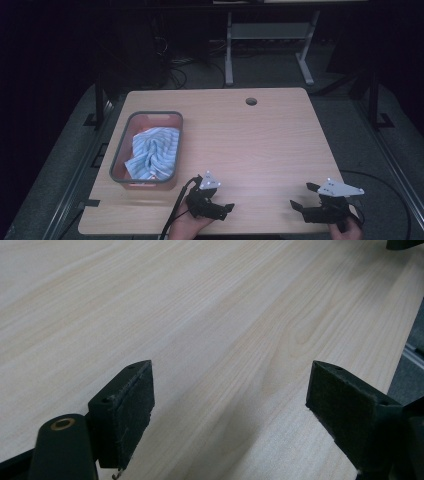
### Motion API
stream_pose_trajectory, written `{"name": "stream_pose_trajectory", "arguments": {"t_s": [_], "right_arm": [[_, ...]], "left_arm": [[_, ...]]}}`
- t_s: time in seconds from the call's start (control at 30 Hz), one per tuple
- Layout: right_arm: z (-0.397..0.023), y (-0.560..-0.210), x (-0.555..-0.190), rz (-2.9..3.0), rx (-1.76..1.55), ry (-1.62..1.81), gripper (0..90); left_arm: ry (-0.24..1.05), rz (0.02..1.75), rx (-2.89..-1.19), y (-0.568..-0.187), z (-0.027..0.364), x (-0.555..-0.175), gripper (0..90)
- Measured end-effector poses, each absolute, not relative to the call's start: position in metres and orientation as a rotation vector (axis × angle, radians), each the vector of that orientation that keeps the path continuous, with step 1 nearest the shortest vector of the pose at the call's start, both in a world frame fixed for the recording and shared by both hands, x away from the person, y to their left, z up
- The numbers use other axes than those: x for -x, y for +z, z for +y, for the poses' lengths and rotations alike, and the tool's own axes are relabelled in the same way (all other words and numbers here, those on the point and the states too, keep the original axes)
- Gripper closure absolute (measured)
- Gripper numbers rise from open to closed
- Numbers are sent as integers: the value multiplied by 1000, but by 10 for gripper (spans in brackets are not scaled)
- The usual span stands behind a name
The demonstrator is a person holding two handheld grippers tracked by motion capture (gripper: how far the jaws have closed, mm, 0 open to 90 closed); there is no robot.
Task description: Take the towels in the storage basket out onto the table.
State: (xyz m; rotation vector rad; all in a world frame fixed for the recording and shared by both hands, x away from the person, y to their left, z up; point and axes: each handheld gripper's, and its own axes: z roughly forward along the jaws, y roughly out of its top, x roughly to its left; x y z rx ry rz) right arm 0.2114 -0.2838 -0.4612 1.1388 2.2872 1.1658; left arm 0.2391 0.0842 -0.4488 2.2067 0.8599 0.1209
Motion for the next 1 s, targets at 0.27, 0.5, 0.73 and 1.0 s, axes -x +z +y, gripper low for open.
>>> {"name": "stream_pose_trajectory", "arguments": {"t_s": [0.27,0.5,0.73,1.0], "right_arm": [[-279,-461,-211,2291,-1127,1174,137],[-280,-461,-210,2284,-1144,1167,137],[-283,-460,-209,2266,-1153,1173,137],[-284,-460,-209,2258,-1170,1171,137]], "left_arm": [[132,852,-2213,-446,85,-244,195],[142,838,-2219,-440,82,-249,195],[147,801,-2220,-427,76,-257,188],[86,774,-2258,-413,69,-277,188]]}}
